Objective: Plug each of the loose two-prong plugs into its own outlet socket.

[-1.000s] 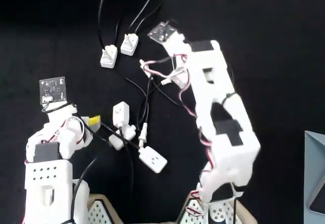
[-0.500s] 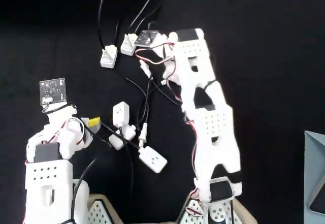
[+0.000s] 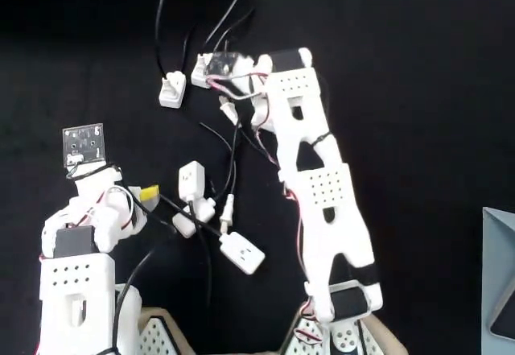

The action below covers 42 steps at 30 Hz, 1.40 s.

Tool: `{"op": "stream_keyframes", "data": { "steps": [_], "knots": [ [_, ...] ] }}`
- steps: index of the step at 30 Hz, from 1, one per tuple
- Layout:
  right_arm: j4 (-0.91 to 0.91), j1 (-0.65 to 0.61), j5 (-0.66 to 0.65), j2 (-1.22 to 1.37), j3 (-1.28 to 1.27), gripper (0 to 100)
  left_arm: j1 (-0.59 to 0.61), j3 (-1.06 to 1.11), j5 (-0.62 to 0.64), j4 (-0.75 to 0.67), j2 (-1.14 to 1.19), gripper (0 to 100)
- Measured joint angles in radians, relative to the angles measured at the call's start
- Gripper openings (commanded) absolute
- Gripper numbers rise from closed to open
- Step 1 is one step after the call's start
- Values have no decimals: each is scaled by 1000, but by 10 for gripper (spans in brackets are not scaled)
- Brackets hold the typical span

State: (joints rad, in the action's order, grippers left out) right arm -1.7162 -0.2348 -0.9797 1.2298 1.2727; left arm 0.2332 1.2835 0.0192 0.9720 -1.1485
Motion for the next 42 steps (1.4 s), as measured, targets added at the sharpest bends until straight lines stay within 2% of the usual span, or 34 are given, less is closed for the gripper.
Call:
{"op": "stream_keyframes", "data": {
  "steps": [4, 8, 17, 29, 37, 42],
  "knots": [
    [-5, 6, -11, 2, 12, 106, 0, 0, 0, 0, -2, 306],
    [-5, 6, -12, 2, 15, 8, 0, 0, 0, 0, -2, 306],
    [-8, 5, 63, -64, -64, 11, 0, 0, 0, 0, -2, 306],
    [-8, 6, 316, -611, -671, 11, 0, 0, 0, 0, -2, 306],
    [-8, 112, 508, -1005, -905, 11, 0, 0, 0, 0, -2, 306],
    [-8, 199, 545, -1208, -1056, 11, 0, 0, 0, 0, -2, 306]
  ]
}}
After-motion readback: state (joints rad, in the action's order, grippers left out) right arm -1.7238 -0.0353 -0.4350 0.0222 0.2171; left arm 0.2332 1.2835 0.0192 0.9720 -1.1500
